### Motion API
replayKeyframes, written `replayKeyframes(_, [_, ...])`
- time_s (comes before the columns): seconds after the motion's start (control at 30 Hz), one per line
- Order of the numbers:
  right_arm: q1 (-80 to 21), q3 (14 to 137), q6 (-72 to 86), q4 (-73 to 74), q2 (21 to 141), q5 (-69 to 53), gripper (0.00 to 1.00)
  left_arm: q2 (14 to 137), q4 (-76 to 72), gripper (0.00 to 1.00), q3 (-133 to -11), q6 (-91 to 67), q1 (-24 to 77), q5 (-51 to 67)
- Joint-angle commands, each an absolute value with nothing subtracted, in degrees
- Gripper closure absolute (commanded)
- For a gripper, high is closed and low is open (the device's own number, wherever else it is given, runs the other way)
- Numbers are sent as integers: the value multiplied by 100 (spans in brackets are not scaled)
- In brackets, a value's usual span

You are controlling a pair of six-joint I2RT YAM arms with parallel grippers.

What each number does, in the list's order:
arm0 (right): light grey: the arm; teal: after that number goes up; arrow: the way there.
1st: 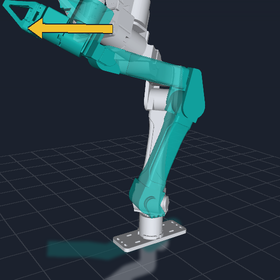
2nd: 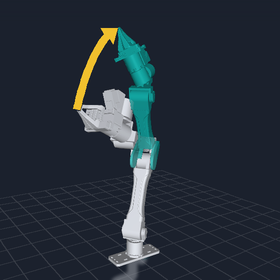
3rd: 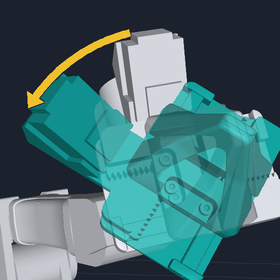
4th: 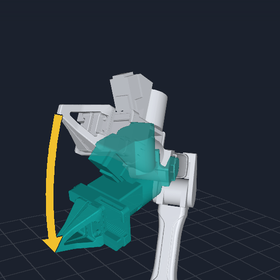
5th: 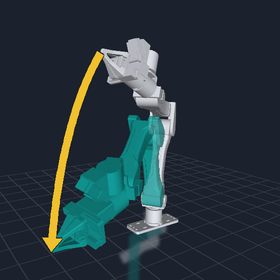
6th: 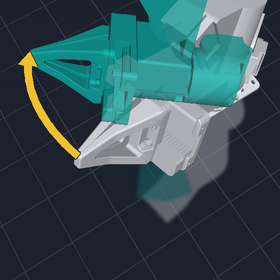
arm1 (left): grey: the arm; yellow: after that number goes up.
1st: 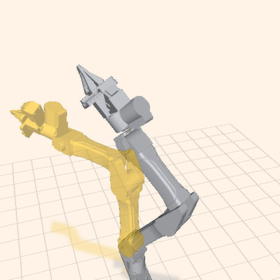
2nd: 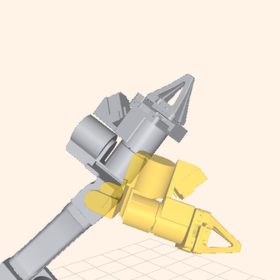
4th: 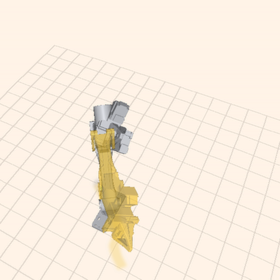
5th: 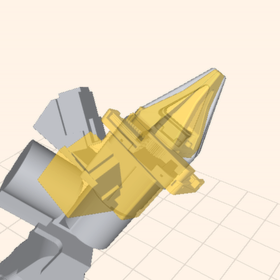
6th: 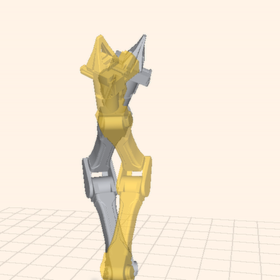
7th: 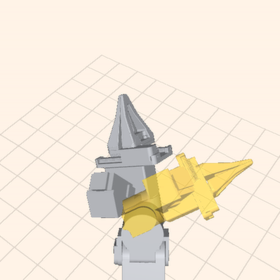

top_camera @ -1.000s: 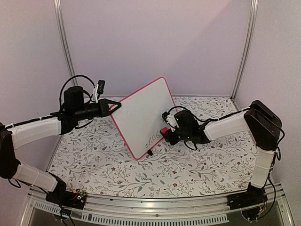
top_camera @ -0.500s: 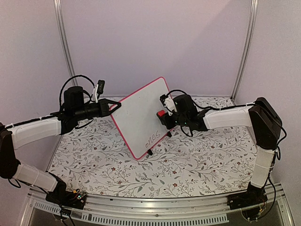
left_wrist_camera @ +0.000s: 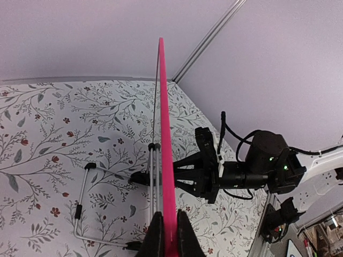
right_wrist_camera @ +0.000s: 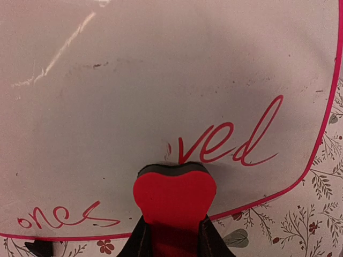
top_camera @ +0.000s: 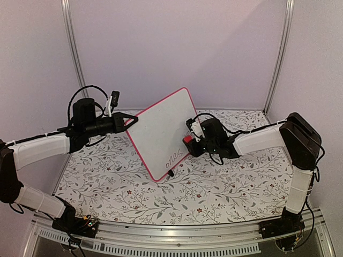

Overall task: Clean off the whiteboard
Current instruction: Erase the whiteboard at the center of the board.

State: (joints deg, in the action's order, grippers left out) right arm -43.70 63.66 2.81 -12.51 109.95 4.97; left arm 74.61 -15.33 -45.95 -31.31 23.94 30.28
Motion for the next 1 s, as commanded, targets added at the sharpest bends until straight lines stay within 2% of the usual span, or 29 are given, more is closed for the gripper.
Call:
replayKeyframes(0.0, [-4333, 6072, 415, -1297, 11024, 382, 77, 7339, -1837, 100, -4571, -3366, 2576, 3938])
replayKeyframes(0.27, [-4333, 6047, 466, -1345, 10996, 418, 77, 7334, -1846, 100, -4575, -3384, 2587, 3943])
replayKeyframes(0.97, [-4034, 7189, 246, -949, 11095, 293, 76, 7347, -1837, 100, -4580, -3361, 2584, 3938])
